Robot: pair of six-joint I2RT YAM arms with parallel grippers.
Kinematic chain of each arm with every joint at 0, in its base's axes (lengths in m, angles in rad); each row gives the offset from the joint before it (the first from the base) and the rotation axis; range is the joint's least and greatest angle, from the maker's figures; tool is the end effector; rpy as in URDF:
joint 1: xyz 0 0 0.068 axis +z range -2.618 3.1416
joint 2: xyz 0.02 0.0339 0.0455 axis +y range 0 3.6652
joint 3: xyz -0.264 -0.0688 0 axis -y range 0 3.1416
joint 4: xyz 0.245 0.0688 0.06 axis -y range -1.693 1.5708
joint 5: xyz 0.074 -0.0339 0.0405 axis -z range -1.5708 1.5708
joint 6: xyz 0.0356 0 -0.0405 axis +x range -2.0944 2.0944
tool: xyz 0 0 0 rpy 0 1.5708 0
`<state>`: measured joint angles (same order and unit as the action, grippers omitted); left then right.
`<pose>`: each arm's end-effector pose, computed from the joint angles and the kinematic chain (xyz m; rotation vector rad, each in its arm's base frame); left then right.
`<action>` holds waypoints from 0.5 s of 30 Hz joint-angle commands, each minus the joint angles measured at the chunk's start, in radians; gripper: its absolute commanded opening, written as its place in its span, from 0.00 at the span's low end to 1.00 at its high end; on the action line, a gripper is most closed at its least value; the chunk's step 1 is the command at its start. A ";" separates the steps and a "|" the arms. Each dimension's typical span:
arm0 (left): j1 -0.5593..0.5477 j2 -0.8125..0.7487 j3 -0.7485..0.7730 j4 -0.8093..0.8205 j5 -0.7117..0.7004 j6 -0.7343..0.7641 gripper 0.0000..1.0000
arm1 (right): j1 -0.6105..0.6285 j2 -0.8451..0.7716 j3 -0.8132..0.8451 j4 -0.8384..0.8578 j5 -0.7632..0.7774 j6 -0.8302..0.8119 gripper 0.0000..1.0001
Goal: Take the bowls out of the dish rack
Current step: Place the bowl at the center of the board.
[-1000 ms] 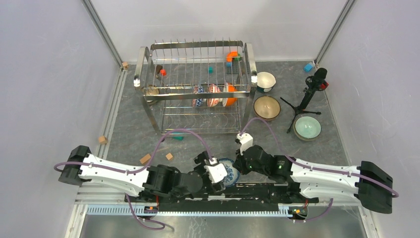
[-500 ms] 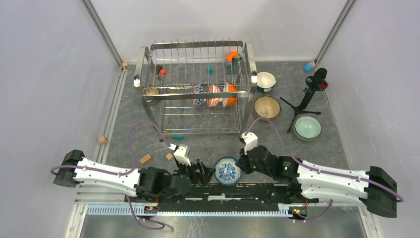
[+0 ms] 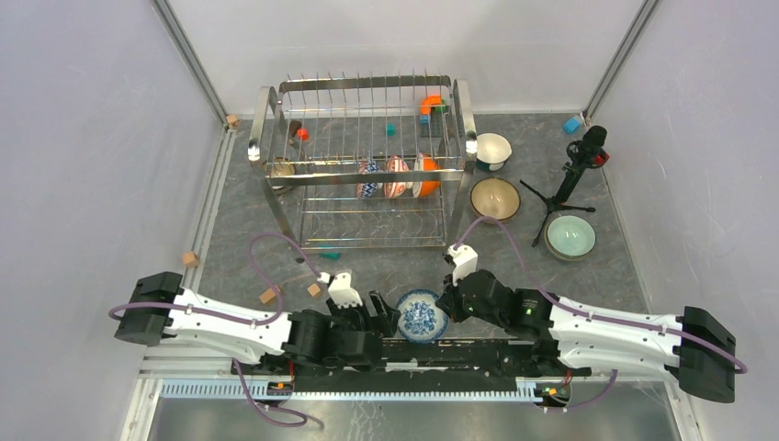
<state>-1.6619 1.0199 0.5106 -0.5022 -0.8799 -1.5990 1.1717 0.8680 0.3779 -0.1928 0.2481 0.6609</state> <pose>0.0113 -0.1780 0.1894 -0.2287 2.2147 -0.6944 0.0772 0.1606 0.1841 -0.4536 2.2828 0.7003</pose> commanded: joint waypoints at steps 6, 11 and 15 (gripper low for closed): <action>0.010 0.108 0.086 0.009 -0.054 -0.093 0.74 | 0.006 0.021 0.020 0.147 -0.003 0.071 0.00; 0.014 0.148 0.078 0.029 -0.063 -0.113 0.62 | 0.006 0.021 0.007 0.179 -0.018 0.098 0.00; 0.016 0.171 0.073 0.035 -0.079 -0.118 0.42 | 0.006 0.014 0.006 0.181 -0.022 0.102 0.00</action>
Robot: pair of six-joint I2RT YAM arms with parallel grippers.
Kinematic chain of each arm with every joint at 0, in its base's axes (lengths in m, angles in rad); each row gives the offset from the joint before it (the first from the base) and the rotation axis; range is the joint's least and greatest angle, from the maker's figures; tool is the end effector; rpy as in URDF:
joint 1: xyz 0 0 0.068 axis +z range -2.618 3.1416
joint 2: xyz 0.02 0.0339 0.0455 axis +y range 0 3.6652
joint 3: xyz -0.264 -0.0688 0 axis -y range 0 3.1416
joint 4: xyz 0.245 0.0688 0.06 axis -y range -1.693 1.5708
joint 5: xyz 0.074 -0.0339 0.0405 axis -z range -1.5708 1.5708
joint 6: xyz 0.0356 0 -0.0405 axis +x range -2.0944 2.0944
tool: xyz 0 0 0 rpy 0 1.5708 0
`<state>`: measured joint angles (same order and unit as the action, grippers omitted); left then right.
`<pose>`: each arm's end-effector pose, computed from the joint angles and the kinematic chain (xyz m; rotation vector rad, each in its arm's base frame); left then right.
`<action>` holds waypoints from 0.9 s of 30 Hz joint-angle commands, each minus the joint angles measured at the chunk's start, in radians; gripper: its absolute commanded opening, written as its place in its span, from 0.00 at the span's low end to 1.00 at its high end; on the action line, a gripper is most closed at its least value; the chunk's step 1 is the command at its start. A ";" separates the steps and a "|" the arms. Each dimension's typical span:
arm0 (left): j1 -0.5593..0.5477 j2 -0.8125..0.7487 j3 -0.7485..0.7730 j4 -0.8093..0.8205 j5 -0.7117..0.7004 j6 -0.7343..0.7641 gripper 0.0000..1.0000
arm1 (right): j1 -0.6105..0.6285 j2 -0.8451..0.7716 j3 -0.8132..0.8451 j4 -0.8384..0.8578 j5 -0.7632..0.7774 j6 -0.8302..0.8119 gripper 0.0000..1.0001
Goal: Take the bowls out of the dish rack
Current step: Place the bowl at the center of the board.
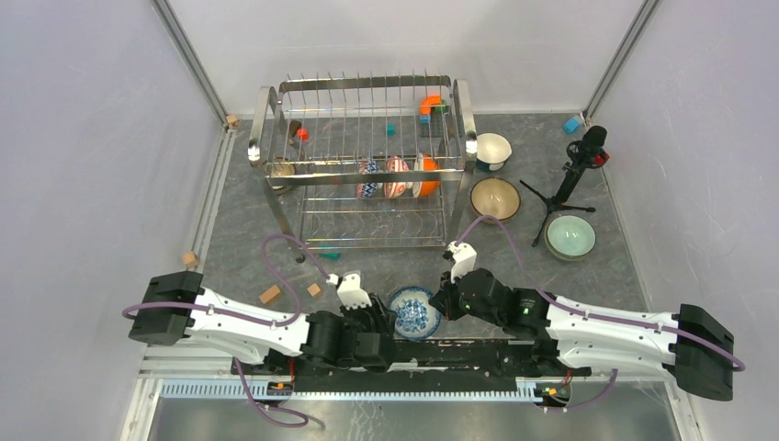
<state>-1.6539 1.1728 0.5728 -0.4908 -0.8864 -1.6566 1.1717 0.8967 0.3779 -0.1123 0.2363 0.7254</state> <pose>0.0110 -0.1999 0.1824 -0.2612 2.2227 -0.6311 0.0797 0.1676 0.1863 -0.3732 2.2700 0.7886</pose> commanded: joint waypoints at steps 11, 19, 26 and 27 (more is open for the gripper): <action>0.011 0.068 0.054 -0.007 -0.086 -0.012 0.02 | 0.006 -0.015 -0.002 0.105 -0.035 0.037 0.00; 0.014 0.036 0.058 -0.031 -0.101 0.037 0.02 | 0.006 -0.039 -0.013 0.140 -0.082 -0.009 0.39; 0.030 -0.073 0.099 -0.232 -0.156 0.059 0.02 | 0.006 -0.105 0.003 0.068 -0.081 -0.063 0.77; 0.035 -0.095 0.110 -0.286 -0.164 0.064 0.02 | 0.006 -0.120 0.005 0.053 -0.076 -0.077 0.81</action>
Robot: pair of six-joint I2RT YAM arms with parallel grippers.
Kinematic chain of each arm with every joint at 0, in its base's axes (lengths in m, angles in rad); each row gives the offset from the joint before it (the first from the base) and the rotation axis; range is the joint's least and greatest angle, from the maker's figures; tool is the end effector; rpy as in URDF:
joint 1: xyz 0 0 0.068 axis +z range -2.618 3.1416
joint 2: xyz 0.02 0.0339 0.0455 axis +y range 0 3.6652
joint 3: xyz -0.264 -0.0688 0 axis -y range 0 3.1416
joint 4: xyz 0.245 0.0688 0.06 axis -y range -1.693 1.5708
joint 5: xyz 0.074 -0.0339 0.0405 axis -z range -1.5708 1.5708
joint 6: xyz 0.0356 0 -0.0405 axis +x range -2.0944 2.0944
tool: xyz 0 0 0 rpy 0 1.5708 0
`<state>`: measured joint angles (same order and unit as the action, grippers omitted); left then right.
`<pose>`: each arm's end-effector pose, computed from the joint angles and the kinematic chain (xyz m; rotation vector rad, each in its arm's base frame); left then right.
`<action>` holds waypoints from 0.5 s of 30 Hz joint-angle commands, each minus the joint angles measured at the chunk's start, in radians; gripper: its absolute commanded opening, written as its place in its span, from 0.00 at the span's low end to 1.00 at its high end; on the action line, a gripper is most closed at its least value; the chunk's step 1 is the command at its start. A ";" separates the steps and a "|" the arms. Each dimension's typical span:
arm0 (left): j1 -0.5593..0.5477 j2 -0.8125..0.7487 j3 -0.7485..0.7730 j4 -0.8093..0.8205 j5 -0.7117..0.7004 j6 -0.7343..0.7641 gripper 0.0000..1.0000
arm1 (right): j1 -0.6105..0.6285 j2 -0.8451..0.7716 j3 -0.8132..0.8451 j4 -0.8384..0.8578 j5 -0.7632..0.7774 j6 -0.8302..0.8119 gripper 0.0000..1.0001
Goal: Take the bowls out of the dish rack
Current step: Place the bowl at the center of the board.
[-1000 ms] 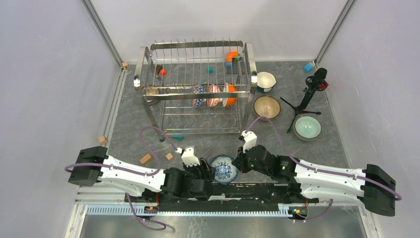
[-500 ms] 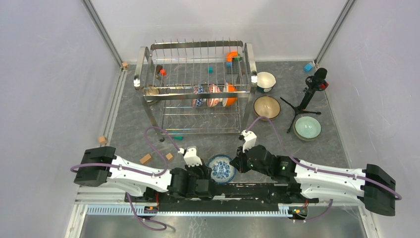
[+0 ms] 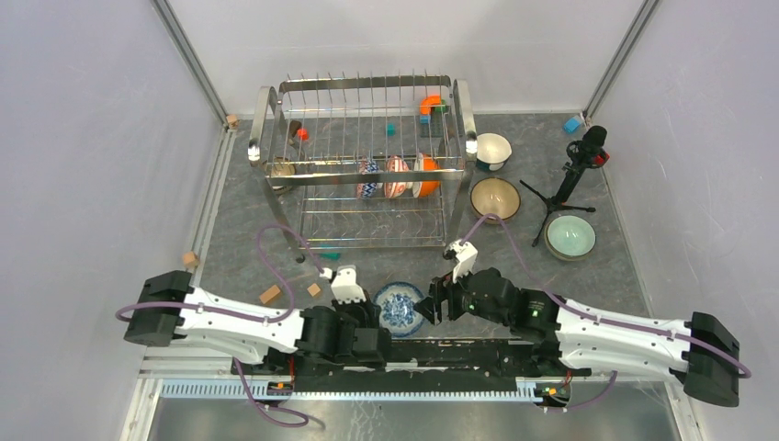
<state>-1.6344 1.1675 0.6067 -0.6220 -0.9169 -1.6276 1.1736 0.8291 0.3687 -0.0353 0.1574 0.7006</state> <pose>0.0160 -0.1934 0.1883 -0.2061 2.2031 -0.4973 0.0763 0.1674 0.2011 -0.4170 2.1738 0.9588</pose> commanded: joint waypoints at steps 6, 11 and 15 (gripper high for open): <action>0.069 -0.245 0.128 -0.435 -0.156 0.116 0.02 | 0.004 -0.177 -0.032 -0.030 -0.021 -0.138 0.86; 0.139 -0.335 0.179 -0.599 -0.176 0.151 0.02 | 0.004 -0.261 -0.091 0.002 -0.055 -0.187 0.90; 0.244 -0.394 0.199 -0.590 -0.149 0.336 0.02 | 0.004 -0.278 -0.126 0.010 -0.088 -0.211 0.91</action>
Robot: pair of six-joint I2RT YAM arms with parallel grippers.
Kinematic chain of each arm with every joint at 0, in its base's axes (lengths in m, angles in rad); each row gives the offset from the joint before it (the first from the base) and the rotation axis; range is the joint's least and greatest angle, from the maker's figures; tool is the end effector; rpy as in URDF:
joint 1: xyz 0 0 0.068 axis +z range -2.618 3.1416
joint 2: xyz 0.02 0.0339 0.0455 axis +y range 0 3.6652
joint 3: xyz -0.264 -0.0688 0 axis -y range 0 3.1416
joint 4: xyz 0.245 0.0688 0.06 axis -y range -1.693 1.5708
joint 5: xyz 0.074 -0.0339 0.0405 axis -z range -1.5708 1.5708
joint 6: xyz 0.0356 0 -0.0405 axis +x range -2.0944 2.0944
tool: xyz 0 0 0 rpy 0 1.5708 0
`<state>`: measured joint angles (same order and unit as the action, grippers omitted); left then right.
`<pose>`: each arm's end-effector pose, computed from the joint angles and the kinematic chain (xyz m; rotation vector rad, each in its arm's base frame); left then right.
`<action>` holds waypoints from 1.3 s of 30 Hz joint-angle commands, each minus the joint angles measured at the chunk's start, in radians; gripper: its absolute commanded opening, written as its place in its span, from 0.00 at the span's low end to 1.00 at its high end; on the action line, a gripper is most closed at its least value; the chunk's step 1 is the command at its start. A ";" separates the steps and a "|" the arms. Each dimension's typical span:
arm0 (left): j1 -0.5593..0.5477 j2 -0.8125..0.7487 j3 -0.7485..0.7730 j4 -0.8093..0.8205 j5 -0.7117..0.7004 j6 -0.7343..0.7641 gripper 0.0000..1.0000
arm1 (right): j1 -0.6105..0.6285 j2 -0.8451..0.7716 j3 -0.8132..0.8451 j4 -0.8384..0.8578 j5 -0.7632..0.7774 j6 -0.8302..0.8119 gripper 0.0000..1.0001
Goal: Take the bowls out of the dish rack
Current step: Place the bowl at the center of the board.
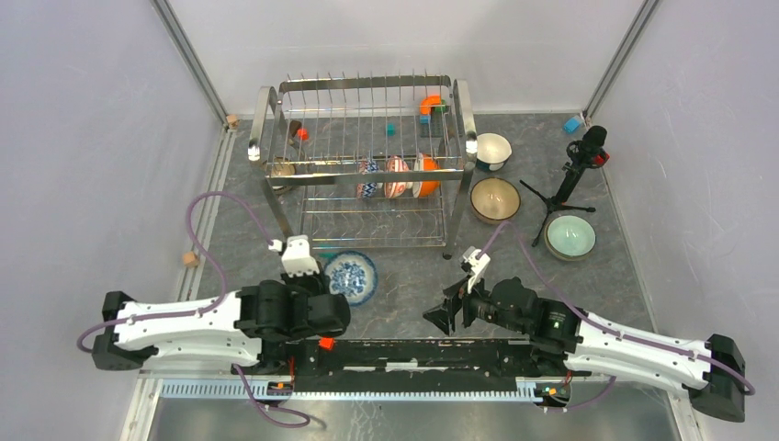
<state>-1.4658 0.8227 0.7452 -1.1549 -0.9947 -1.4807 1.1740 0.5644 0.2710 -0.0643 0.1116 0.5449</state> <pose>0.0423 -0.1165 0.2598 -0.2115 2.1097 -0.2473 0.0621 0.1380 0.2030 -0.5639 1.9925 1.0120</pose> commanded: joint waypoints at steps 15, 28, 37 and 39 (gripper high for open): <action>0.562 -0.101 0.013 0.121 0.126 0.551 0.02 | 0.004 0.107 -0.065 0.116 -0.066 -0.076 0.90; 0.731 -0.104 0.111 -0.131 -0.005 0.377 0.02 | 0.004 0.155 -0.066 0.162 -0.083 -0.075 0.89; 0.755 -0.051 0.121 -0.053 -0.104 0.426 0.02 | 0.004 0.100 -0.089 0.155 -0.062 -0.041 0.88; 0.767 -0.039 0.117 -0.014 -0.127 0.465 0.02 | 0.004 0.084 -0.094 0.151 -0.055 -0.033 0.88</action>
<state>-0.7193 0.7765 0.8284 -1.2835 -0.9863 -1.0401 1.1740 0.6800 0.1898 0.0589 0.0357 0.4927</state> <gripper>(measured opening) 0.055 0.883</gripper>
